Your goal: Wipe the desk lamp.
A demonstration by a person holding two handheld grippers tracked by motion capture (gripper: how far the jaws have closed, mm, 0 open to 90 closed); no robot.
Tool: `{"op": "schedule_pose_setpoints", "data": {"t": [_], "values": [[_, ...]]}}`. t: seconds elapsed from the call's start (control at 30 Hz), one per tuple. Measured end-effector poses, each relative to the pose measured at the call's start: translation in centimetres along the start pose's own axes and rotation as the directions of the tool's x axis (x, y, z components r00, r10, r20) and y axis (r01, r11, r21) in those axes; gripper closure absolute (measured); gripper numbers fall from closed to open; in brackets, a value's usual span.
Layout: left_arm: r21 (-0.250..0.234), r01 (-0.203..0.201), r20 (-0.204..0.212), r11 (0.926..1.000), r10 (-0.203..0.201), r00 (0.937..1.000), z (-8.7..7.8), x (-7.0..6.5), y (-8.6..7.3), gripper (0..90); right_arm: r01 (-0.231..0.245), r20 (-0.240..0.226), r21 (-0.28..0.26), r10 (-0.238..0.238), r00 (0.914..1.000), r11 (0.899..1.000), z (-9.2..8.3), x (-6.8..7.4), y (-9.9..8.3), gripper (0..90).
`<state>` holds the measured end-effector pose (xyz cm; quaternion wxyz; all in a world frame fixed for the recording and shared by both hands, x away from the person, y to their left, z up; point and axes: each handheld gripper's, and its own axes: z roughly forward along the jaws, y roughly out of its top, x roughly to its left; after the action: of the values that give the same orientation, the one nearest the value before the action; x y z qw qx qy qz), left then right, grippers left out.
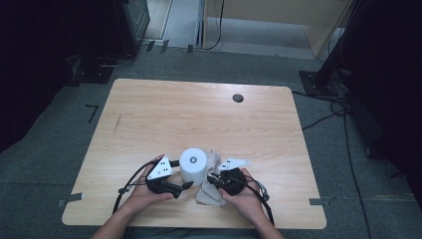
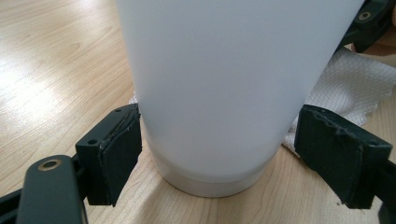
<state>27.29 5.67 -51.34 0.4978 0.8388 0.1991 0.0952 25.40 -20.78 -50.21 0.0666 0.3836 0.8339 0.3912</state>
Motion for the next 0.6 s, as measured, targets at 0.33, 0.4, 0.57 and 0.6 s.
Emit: {"op": "schedule_pose_setpoints", "data": {"t": [0.33,0.4,0.57,0.6], "values": [[-0.002,0.006,0.002,1.0000,-0.006,1.0000,0.0,0.0,0.0,15.7,0.028,0.138,-0.004,-0.028,0.9900,1.000,-2.4,-2.3,0.6,28.5],[-0.001,0.007,0.003,1.0000,-0.007,1.0000,0.0,0.0,0.0,15.7,0.077,0.128,-0.056,-0.070,0.9893,0.995,-2.9,-2.0,1.0,23.2],[-0.001,0.008,0.003,1.0000,-0.008,1.0000,0.0,0.0,0.0,15.7,0.143,0.084,-0.083,-0.136,0.9871,0.986,-2.0,-1.2,1.4,19.0],[-0.001,0.007,0.003,1.0000,-0.007,1.0000,0.0,0.0,0.0,15.7,0.157,0.096,-0.077,-0.149,0.9841,0.985,-1.5,-1.2,1.4,18.9]]}}
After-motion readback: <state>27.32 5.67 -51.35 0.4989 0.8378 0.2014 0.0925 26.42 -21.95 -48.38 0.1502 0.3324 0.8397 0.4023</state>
